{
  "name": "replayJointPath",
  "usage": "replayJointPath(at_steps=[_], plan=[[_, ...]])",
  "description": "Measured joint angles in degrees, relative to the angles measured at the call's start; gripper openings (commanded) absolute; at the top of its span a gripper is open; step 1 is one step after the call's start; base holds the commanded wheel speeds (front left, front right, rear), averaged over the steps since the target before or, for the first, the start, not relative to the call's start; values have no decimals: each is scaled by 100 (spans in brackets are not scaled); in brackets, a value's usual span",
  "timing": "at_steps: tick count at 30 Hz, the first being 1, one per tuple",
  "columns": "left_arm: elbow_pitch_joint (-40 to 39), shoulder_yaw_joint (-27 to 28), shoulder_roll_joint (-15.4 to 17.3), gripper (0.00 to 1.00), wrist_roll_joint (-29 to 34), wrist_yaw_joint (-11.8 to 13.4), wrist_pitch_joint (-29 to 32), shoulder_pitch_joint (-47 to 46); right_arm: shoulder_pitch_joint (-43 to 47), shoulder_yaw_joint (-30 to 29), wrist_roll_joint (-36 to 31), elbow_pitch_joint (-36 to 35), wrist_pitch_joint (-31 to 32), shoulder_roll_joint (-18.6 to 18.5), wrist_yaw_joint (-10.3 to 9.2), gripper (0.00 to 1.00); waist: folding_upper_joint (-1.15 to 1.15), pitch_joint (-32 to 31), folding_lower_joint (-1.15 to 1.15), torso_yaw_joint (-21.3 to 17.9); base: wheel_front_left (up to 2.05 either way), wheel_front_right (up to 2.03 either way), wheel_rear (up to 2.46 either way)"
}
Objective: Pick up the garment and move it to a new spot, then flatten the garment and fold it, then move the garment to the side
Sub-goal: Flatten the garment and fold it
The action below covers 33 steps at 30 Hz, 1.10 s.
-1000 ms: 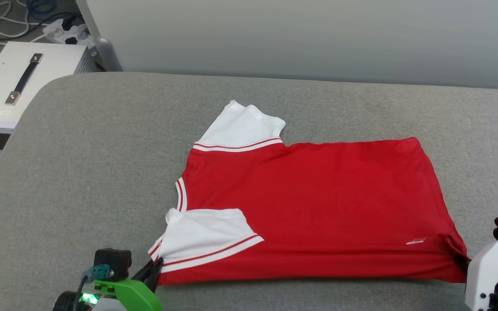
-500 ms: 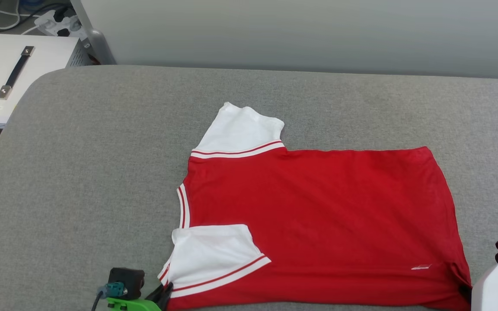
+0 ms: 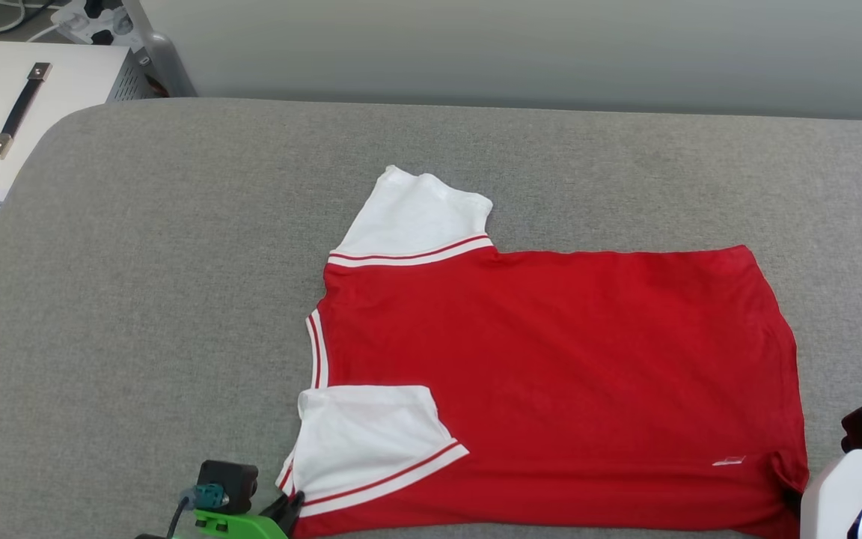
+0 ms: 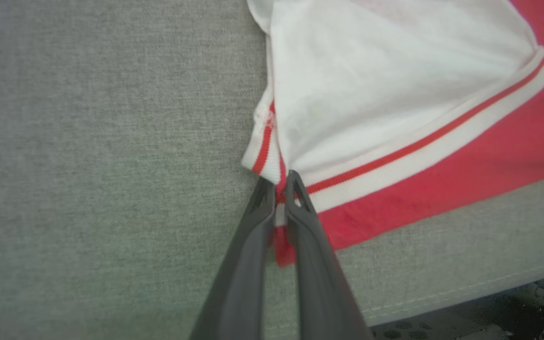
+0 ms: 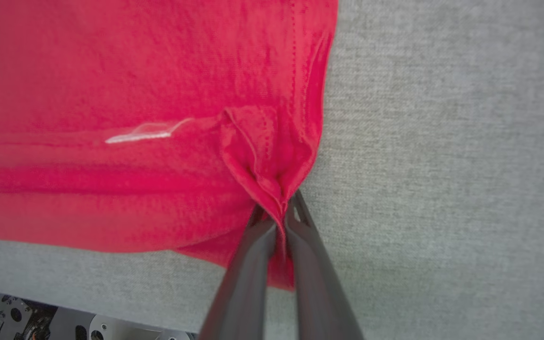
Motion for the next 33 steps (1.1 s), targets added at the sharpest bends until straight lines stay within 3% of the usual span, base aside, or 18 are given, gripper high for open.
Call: replayJointPath(at_steps=[2,3,4,5,16,24,29,33], plan=[[36,-7,-19,0,0,-2,-31,-7,-8,29,1,41,-12,-20,0,0,0,-20,0,6,0,0,0],[54,-8,-32,28,0,-2,-59,-7,-13,38,2,66,-22,-27,0,0,0,-36,0,10,0,0,0],[73,-11,-43,100,1,0,-101,-8,-18,90,14,86,-44,-48,0,25,0,-54,0,13,0,0,0],[94,-11,-49,100,1,1,-113,-9,-18,114,15,94,-62,-65,0,100,0,-73,0,15,0,0,0],[-165,307,-68,100,26,85,-872,-65,-110,244,163,-366,-700,-192,-3,100,0,-415,0,8,0,0,0],[-697,637,-178,100,305,237,-1699,-251,-325,336,-9,-740,-2189,-174,-3,100,0,-518,0,-28,0,0,0],[-1018,980,-360,100,573,257,-1808,-253,-326,455,-142,-716,-3044,-24,-3,100,0,-522,0,-41,0,0,0],[-1386,1439,-599,100,1141,156,-1814,-186,-325,472,-294,-673,-3727,170,-3,100,0,-499,0,-74,0,0,0]])
